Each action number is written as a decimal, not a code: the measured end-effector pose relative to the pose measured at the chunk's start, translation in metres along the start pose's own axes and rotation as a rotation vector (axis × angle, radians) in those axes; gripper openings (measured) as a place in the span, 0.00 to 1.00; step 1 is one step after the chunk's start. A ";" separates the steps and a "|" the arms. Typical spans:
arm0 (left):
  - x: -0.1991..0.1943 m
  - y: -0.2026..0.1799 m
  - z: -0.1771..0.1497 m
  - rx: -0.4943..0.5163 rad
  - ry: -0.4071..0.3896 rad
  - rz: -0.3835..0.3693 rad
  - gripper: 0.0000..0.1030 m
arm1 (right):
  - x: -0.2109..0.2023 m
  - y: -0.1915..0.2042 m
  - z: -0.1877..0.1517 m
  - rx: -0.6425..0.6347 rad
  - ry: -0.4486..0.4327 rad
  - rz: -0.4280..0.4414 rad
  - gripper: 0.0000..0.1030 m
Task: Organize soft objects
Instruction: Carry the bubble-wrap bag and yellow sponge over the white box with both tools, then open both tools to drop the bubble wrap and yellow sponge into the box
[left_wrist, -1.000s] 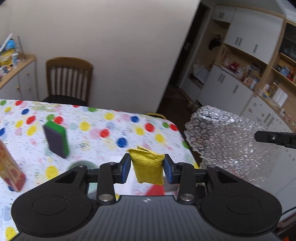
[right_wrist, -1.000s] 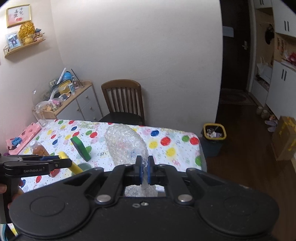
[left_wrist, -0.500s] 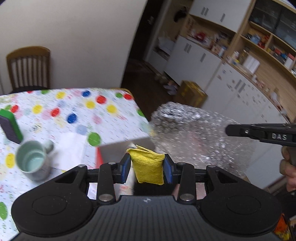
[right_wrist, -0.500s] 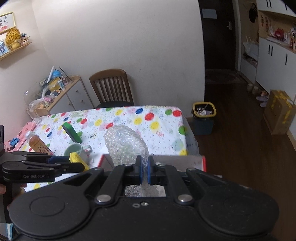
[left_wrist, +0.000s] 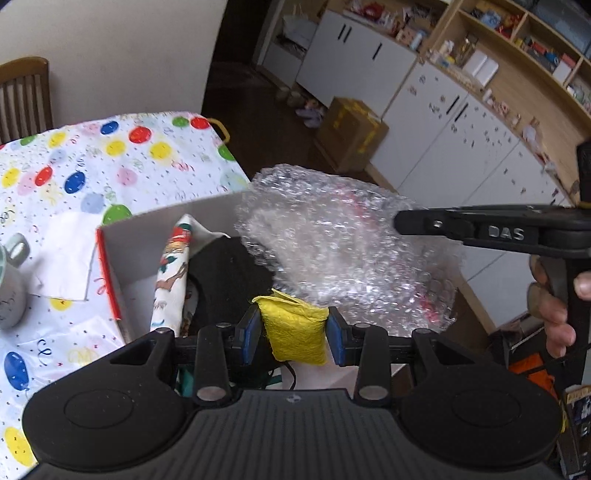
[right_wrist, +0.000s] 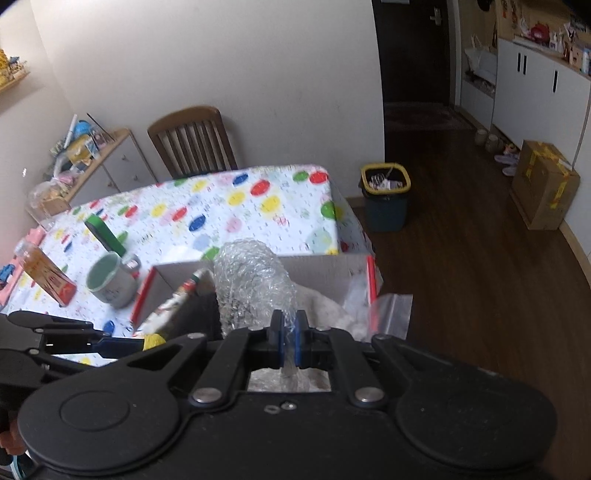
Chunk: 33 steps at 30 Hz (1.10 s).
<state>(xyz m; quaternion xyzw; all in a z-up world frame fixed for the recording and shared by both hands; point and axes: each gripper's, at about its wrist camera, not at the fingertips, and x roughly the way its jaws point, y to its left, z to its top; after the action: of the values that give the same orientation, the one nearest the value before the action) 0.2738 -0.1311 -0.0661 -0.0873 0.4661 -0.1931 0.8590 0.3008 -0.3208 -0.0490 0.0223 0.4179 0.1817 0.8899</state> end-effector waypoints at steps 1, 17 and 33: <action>0.004 -0.002 -0.001 0.008 0.009 0.001 0.36 | 0.006 -0.002 -0.002 0.002 0.010 -0.005 0.04; 0.046 -0.010 -0.002 0.018 0.088 0.015 0.36 | 0.050 -0.017 -0.013 0.020 0.068 -0.029 0.06; 0.046 -0.007 -0.005 0.019 0.062 0.042 0.61 | 0.022 -0.009 -0.012 -0.058 0.041 -0.016 0.41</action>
<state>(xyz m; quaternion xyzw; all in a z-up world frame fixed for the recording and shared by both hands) 0.2906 -0.1564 -0.1013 -0.0634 0.4926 -0.1821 0.8486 0.3076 -0.3227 -0.0747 -0.0106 0.4306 0.1868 0.8829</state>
